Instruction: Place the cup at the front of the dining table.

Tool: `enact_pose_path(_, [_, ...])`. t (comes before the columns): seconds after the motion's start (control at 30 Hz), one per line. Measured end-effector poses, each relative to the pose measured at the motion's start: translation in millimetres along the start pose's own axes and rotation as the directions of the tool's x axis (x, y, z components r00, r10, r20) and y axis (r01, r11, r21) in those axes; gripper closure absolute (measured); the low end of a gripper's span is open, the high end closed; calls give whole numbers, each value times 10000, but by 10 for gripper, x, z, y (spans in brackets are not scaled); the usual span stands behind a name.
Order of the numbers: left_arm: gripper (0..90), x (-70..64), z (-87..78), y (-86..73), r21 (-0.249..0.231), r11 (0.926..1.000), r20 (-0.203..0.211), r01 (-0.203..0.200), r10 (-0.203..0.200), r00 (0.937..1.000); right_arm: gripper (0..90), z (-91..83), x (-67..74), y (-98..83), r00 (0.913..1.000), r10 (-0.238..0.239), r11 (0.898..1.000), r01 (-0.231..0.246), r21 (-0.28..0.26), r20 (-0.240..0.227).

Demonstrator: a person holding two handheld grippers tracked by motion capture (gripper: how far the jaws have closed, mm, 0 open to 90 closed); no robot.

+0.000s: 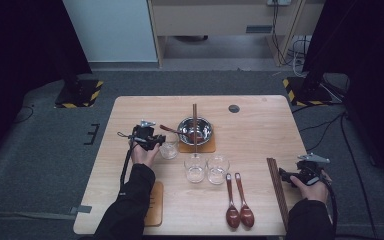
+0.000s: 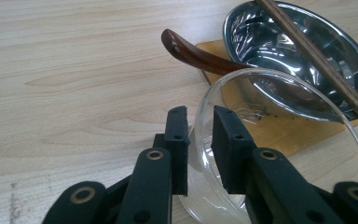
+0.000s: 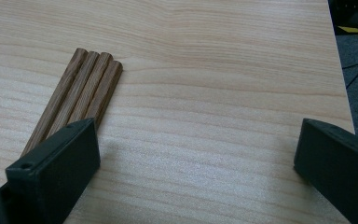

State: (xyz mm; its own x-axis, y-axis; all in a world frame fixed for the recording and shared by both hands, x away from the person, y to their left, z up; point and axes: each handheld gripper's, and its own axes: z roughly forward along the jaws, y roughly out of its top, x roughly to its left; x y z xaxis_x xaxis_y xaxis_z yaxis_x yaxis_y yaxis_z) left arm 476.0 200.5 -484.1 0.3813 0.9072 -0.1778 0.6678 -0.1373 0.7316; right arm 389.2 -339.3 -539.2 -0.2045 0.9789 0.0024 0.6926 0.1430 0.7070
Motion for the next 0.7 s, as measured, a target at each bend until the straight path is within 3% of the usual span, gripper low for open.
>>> enact_pose_path(0.13, [658,16,-26,2,-247,9997,165,1,3,9999,3,0,0,0,10000,0,10000,0,0,-1])
enact_pose_path(0.4, [586,4,-192,19,-631,9977,261,-227,244,9994,3,0,0,0,10000,2,10000,-2,1,-1])
enact_pose_path(0.7, [497,44,-415,-78,-861,9953,411,-433,470,9981,3,0,0,0,10000,3,10000,-3,1,0])
